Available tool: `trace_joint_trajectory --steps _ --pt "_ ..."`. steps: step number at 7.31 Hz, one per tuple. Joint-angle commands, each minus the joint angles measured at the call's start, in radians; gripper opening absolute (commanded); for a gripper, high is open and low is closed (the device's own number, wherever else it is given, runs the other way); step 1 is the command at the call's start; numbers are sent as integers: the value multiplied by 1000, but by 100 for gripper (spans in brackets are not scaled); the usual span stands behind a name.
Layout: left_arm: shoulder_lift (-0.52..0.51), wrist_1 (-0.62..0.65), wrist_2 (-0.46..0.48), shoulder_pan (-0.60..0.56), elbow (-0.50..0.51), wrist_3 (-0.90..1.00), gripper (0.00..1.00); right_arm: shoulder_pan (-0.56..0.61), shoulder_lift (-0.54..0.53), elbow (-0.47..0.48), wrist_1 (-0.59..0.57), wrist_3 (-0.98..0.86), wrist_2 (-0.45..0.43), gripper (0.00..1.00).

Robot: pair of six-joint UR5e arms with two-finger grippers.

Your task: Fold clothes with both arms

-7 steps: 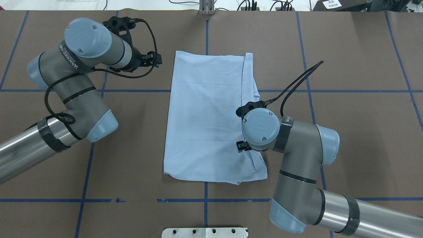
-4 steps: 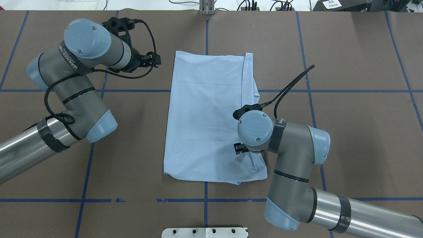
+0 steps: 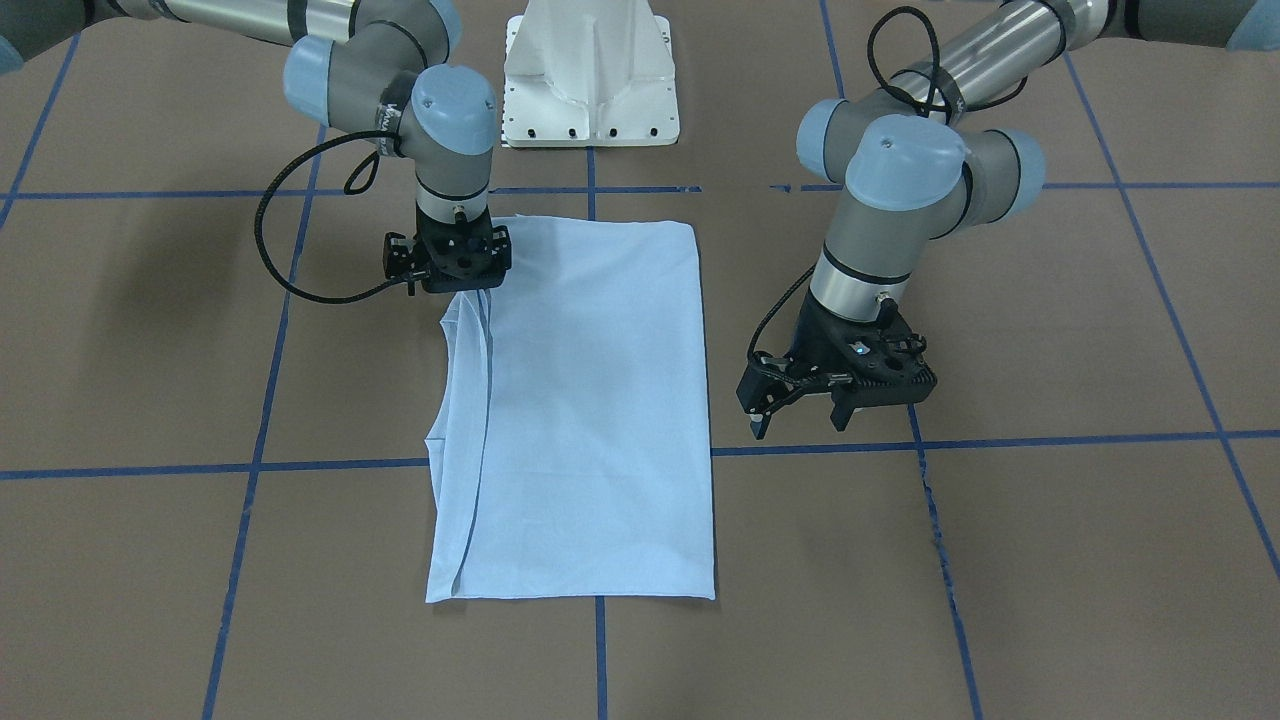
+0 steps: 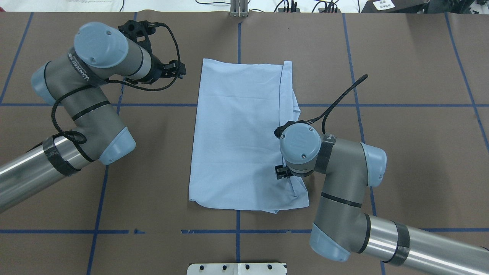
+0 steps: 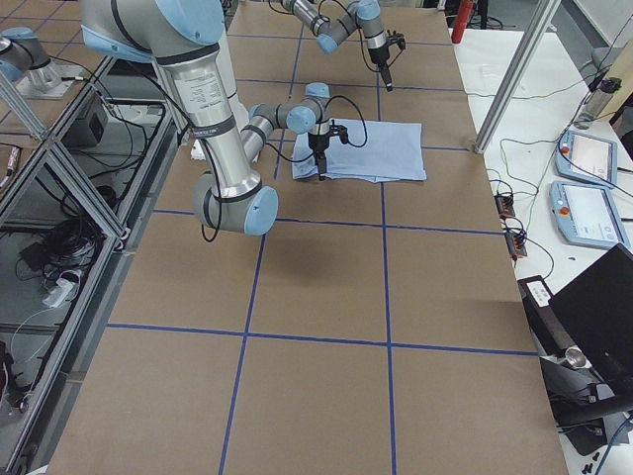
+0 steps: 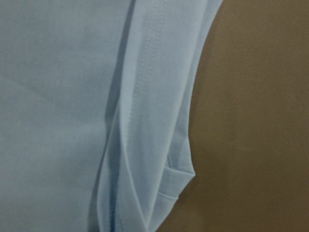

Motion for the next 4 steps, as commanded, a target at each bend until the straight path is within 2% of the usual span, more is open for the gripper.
trace_joint_trajectory --steps 1,2,4 --pt "-1 -1 0 0 0 0 100 25 -36 4 0 -1 2 100" --pt "-1 0 2 0 0 0 100 49 -67 13 0 -16 2 100" --pt "-1 -1 0 0 0 0 100 109 -179 141 -11 -79 5 100"
